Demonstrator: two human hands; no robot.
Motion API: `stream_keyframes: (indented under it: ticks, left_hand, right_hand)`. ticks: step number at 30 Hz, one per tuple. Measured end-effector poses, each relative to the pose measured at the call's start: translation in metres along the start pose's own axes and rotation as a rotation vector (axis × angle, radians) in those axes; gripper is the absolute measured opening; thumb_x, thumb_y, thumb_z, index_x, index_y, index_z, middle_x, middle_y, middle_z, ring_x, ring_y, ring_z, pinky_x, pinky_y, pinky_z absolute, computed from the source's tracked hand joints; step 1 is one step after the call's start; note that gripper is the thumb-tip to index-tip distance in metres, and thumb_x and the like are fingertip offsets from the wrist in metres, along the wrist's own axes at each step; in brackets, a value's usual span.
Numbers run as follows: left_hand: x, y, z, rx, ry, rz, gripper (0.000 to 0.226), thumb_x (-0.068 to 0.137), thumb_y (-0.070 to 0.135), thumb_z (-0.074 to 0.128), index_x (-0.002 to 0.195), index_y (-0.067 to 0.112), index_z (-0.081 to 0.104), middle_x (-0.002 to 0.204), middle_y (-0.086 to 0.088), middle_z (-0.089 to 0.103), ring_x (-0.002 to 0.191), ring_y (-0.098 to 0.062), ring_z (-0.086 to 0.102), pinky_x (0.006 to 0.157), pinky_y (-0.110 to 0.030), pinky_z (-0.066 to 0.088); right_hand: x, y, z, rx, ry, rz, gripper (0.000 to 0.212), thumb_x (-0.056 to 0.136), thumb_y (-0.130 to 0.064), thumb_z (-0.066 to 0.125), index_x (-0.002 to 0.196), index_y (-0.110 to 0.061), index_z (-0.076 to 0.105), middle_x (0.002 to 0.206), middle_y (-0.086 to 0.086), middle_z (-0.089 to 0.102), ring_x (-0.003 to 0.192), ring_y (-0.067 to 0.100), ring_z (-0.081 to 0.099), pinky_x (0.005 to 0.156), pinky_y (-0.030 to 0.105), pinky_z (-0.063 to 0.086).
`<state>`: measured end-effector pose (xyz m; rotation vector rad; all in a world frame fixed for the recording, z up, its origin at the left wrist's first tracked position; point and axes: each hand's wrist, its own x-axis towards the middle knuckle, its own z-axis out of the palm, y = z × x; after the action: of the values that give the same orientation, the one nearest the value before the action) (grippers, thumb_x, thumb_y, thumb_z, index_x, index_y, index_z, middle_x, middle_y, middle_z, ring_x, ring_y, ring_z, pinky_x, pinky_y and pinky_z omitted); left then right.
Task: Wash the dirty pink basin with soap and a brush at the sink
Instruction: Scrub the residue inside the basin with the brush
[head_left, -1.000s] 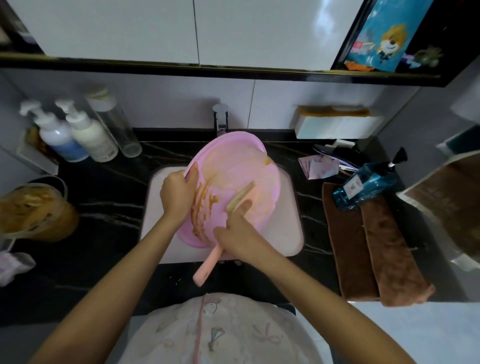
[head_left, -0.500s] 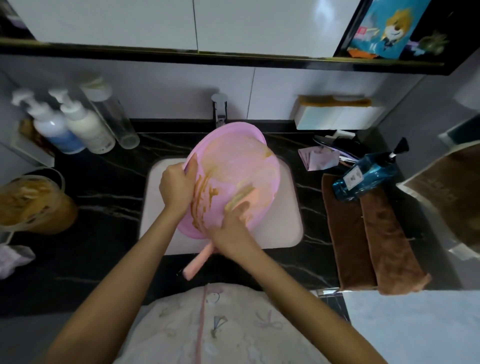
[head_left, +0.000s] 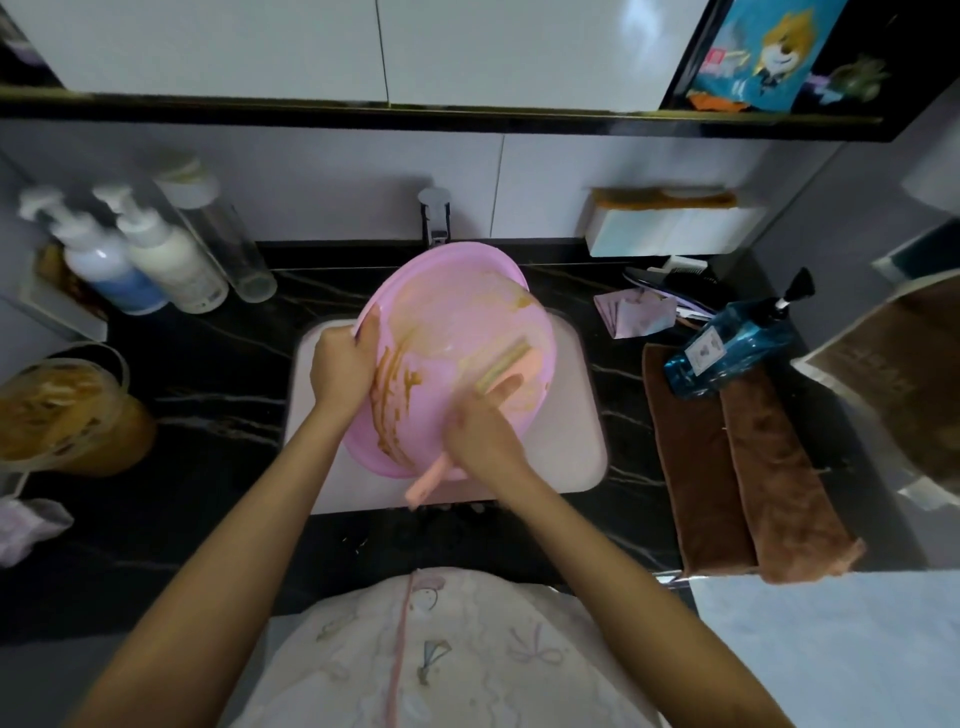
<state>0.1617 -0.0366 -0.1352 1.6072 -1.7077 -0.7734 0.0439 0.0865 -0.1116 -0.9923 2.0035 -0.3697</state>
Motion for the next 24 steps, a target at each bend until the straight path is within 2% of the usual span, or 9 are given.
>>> stream_keyframes:
  ticks: [2,5,10,11,14,16,19,21,24]
  left_hand:
    - [-0.002,0.000,0.002,0.012,0.005,0.004,0.053,0.098,0.036,0.043,0.049,0.018,0.034,0.056,-0.008,0.042,0.058,-0.024,0.043,0.057,-0.030,0.029]
    - [0.003,-0.005,0.001,0.018,0.004,-0.001,0.053,0.098,0.036,0.042,0.049,0.017,0.035,0.055,-0.007,0.042,0.058,-0.022,0.042,0.056,-0.031,0.030]
    - [0.005,-0.017,0.000,-0.067,0.035,-0.076,0.045,0.100,0.028,0.039,0.065,0.001,0.048,0.064,-0.017,0.048,0.065,-0.022,0.044,0.060,-0.034,0.034]
    - [0.002,-0.016,0.002,-0.075,0.053,-0.068,0.044,0.100,0.028,0.040,0.066,0.001,0.049,0.065,-0.017,0.049,0.065,-0.022,0.044,0.060,-0.035,0.035]
    - [-0.001,-0.009,0.003,-0.030,0.060,-0.037,0.044,0.099,0.028,0.040,0.065,0.002,0.048,0.066,-0.019,0.051,0.063,-0.025,0.046,0.059,-0.036,0.035]
    - [-0.002,-0.008,0.003,-0.029,0.065,-0.029,0.044,0.099,0.028,0.040,0.065,0.002,0.049,0.066,-0.020,0.051,0.063,-0.026,0.046,0.059,-0.040,0.038]
    - [-0.004,-0.014,0.001,-0.041,0.088,0.005,0.044,0.099,0.027,0.039,0.066,0.001,0.051,0.065,-0.021,0.053,0.062,-0.027,0.048,0.059,-0.044,0.042]
    - [-0.006,-0.016,0.002,-0.051,0.085,0.013,0.044,0.100,0.027,0.039,0.067,0.000,0.053,0.065,-0.020,0.053,0.062,-0.026,0.048,0.059,-0.044,0.042]
    - [-0.005,-0.015,0.001,-0.065,0.083,0.003,0.046,0.100,0.028,0.039,0.069,-0.002,0.055,0.068,-0.023,0.057,0.063,-0.027,0.050,0.059,-0.044,0.043]
  right_hand:
    - [0.006,0.001,-0.004,-0.039,0.039,-0.003,0.060,0.092,-0.023,0.043,0.143,0.004,0.025,0.103,0.013,0.064,0.095,0.031,0.062,0.074,0.031,0.044]
    - [-0.016,-0.003,0.007,-0.020,-0.054,-0.108,0.092,0.090,-0.018,0.047,0.141,0.003,-0.027,0.111,0.016,0.058,0.101,0.033,0.058,0.079,0.030,0.043]
    - [0.019,0.008,-0.019,-0.093,0.169,-0.076,0.092,0.092,-0.021,0.047,0.141,0.007,-0.025,0.093,0.008,0.064,0.085,0.024,0.060,0.070,0.029,0.034]
    - [0.023,0.012,-0.029,-0.097,0.143,-0.031,0.087,0.093,-0.020,0.046,0.143,0.007,-0.019,0.092,0.006,0.063,0.082,0.021,0.057,0.071,0.027,0.034]
    - [0.011,0.013,-0.027,-0.174,-0.070,-0.050,0.040,0.094,-0.014,0.041,0.129,0.002,0.048,0.101,0.012,0.063,0.089,0.025,0.061,0.072,0.028,0.042]
    - [-0.007,0.010,-0.013,-0.165,-0.103,-0.101,0.038,0.095,-0.016,0.042,0.129,0.000,0.048,0.110,0.017,0.062,0.100,0.030,0.060,0.076,0.030,0.043]
    - [0.000,0.005,-0.013,-0.178,-0.040,-0.129,0.062,0.093,-0.018,0.044,0.144,0.007,0.019,0.111,0.017,0.063,0.101,0.033,0.060,0.079,0.031,0.043]
    - [0.021,0.010,-0.032,-0.194,-0.012,-0.068,0.053,0.091,-0.022,0.045,0.138,-0.001,0.036,0.117,0.013,0.062,0.096,0.033,0.061,0.077,0.031,0.045]
    - [0.013,0.017,-0.039,-0.191,-0.144,-0.048,0.034,0.096,-0.017,0.035,0.125,-0.010,0.051,0.123,0.015,0.058,0.070,0.024,0.059,0.052,0.020,0.049]
